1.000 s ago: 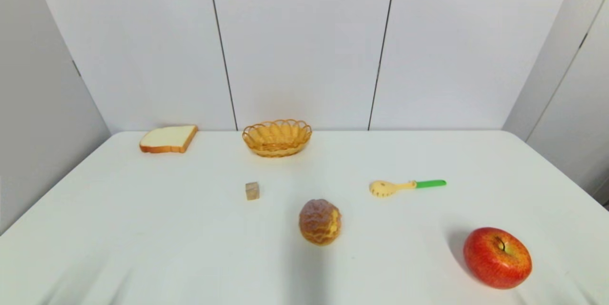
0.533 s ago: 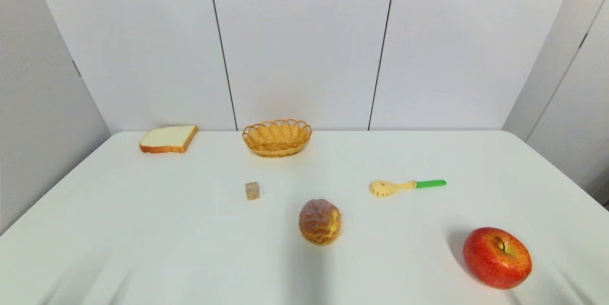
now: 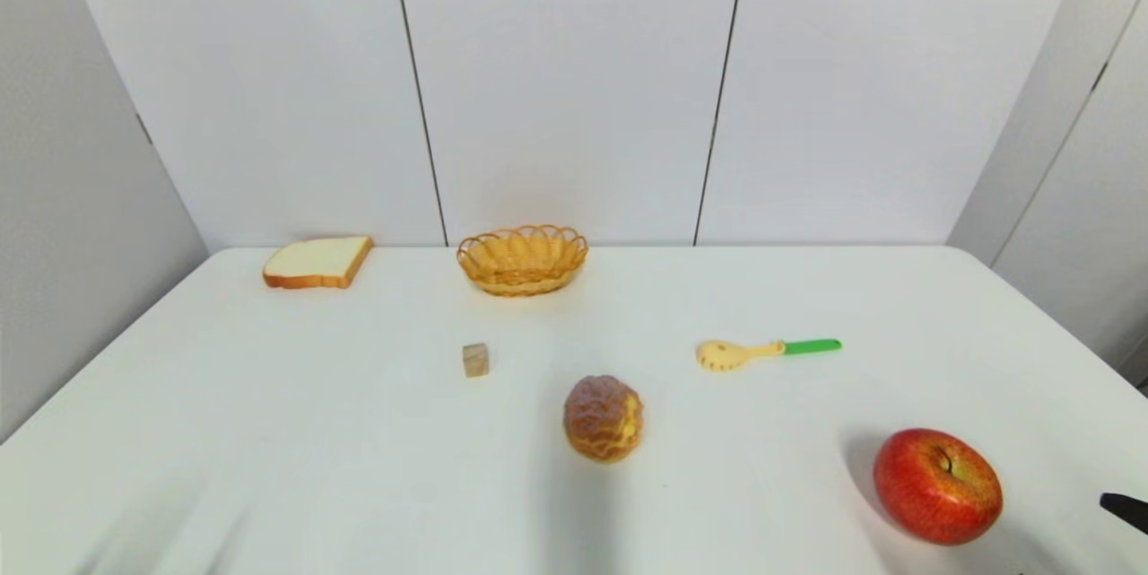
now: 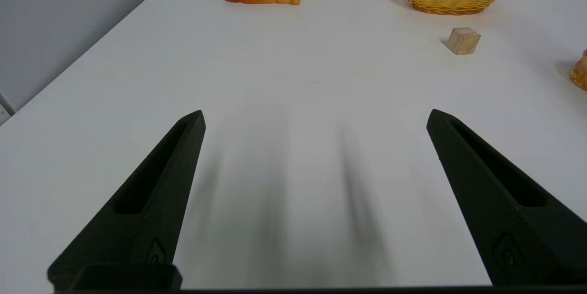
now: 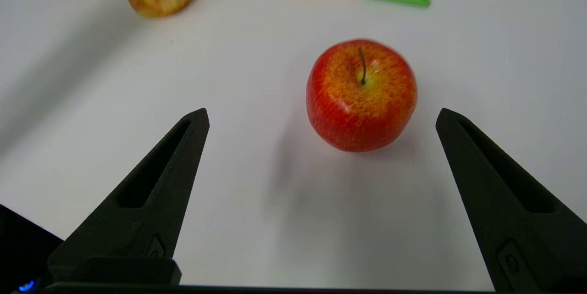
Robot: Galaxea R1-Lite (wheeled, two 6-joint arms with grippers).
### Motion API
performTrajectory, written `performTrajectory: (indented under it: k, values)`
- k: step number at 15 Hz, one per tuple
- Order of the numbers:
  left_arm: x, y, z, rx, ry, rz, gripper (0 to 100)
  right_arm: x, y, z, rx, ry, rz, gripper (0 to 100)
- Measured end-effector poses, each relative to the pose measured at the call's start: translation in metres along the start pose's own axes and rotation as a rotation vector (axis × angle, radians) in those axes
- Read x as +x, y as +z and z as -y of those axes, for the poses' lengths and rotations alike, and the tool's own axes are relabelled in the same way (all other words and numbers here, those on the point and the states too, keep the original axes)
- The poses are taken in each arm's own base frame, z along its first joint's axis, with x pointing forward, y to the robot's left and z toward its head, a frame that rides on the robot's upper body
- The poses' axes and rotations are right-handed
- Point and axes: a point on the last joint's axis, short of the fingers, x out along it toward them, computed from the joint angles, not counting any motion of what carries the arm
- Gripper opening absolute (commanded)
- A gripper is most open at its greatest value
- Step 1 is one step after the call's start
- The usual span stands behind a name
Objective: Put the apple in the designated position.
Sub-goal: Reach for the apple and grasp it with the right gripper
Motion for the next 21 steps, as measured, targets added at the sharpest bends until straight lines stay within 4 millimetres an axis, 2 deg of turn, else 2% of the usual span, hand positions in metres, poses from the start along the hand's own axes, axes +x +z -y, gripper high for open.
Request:
performTrajectory:
  k: [3, 7, 12, 21]
  values:
    - [0.0, 0.0, 0.0, 0.0, 0.0, 0.0, 100, 0.028, 0.016, 0.0, -0.007, -0.025, -0.084, 100]
    - [0.0, 0.0, 0.0, 0.0, 0.0, 0.0, 100, 0.062, 0.037, 0.007, 0.009, -0.16, -0.076, 100]
    - [0.0, 0.0, 0.0, 0.0, 0.0, 0.0, 100, 0.082, 0.026, 0.01, 0.016, -0.17, -0.203, 100]
    - [0.0, 0.0, 0.0, 0.0, 0.0, 0.001, 100, 0.093, 0.004, 0.008, 0.006, -0.157, -0.336, 100]
